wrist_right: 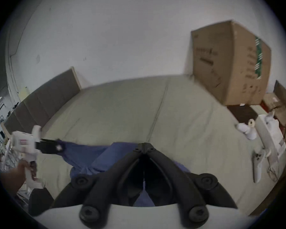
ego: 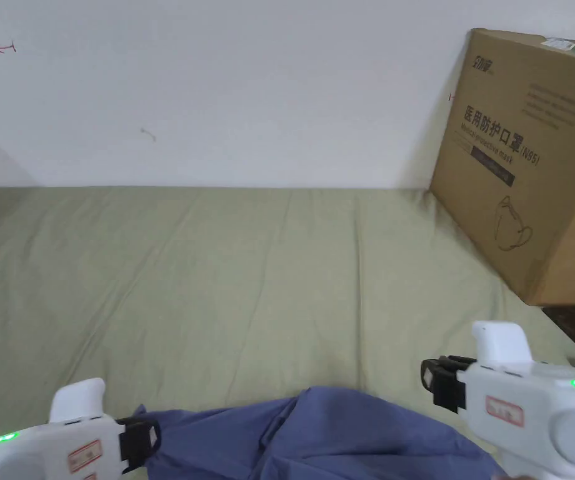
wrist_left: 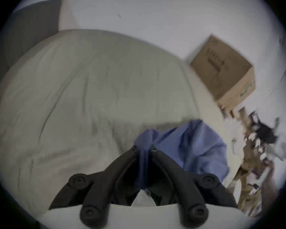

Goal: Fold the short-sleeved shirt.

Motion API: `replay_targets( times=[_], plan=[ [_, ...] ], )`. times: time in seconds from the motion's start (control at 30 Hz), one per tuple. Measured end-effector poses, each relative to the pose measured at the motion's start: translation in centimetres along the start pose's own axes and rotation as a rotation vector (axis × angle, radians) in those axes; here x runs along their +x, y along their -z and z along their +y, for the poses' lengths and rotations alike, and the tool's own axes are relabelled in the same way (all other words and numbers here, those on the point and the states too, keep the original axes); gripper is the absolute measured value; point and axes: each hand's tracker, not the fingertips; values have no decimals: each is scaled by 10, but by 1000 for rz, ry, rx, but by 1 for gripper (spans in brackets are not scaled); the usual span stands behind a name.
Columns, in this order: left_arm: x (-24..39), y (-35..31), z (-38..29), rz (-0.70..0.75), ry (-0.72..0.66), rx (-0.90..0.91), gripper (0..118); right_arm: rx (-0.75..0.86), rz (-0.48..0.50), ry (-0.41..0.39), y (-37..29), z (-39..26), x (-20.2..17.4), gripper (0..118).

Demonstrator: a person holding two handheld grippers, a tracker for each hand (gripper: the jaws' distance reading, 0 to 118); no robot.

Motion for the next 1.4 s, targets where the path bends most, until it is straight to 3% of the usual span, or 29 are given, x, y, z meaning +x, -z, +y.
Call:
replay_targets(
  times=[0.03, 0.07, 0.1, 0.13, 0.2, 0.27, 0.33, 0.37, 0.4, 0.43, 0.5, 0.53, 0.57, 0.63, 0.83, 1.1, 1.4],
  plan=[
    [0, -11, -1, 12, 28, -2, 4, -67, 1, 32, 20, 8, 4, 32],
    [-1, -22, -2, 12, 44, 14, 4, -159, -9, 73, 45, 16, 10, 76],
    [-2, -29, -4, 17, 52, 22, 4, -260, 12, 99, 68, 19, 15, 97],
    [1, -33, -5, 18, 53, 24, 4, -294, 2, 162, 88, 18, 23, 97],
    [-2, -40, -7, 19, 48, 19, 4, -392, -44, 194, 126, 18, 33, 97],
    [-3, -42, -9, 15, 37, 13, 4, -549, -137, 151, 161, 8, 37, 97],
    [-6, -42, -11, 25, 39, -1, 4, -717, -169, 97, 180, -7, 37, 96],
    [-6, -42, -10, 30, 43, -11, 4, -719, -144, 45, 177, -11, 30, 95],
    [-6, -42, -10, 32, 47, -13, 4, -663, -148, -41, 168, -5, 22, 77],
    [-8, -43, -10, 39, 54, -14, 4, -634, -125, -85, 156, -3, 15, 43],
    [-12, -46, -7, 46, 60, -11, 4, -646, -24, -54, 142, 2, 13, 15],
    [-13, -47, -4, 43, 57, -13, 4, -668, 66, -14, 134, 4, 14, 15],
    [-13, -50, -2, 66, 57, -5, 4, -643, 47, -35, 118, 5, 14, 6],
    [-15, -60, 7, 74, 64, 11, 4, -556, 41, -88, 88, 16, 11, 6],
    [10, -112, 50, 31, 131, 139, 4, -196, 145, 49, -37, 71, 21, 6],
    [72, -173, 126, -38, 237, 308, 4, 83, 113, -24, -146, 151, 3, 6],
    [125, -204, 218, -18, 322, 416, 4, 201, 37, -122, -188, 239, -25, 6]
  ],
)
